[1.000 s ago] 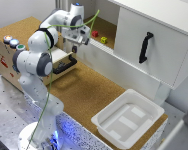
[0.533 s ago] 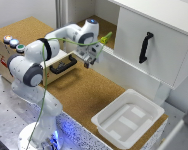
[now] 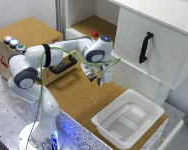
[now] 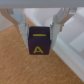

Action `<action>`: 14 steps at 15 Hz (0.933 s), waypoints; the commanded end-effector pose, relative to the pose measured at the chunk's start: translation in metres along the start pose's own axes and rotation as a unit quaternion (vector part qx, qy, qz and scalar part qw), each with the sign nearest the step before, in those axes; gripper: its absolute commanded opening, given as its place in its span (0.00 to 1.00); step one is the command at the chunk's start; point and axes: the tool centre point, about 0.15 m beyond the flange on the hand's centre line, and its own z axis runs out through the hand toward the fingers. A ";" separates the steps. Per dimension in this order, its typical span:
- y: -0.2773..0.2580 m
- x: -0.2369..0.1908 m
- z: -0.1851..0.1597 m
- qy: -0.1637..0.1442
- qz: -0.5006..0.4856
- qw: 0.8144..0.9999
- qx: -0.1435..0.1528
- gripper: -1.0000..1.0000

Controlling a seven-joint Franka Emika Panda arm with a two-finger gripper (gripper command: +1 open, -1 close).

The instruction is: Move to the box, then place the purple object

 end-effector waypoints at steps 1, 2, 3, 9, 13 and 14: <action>0.078 0.073 0.045 -0.028 0.089 0.995 0.020 0.00; 0.087 0.082 0.052 -0.030 0.106 0.994 0.025 0.00; 0.095 0.094 0.060 -0.032 0.122 0.992 0.026 0.00; 0.119 0.126 0.114 -0.052 0.204 0.978 0.005 0.00; 0.146 0.110 0.132 -0.055 0.264 0.963 -0.006 0.00; 0.154 0.105 0.132 -0.054 0.272 0.961 -0.010 0.00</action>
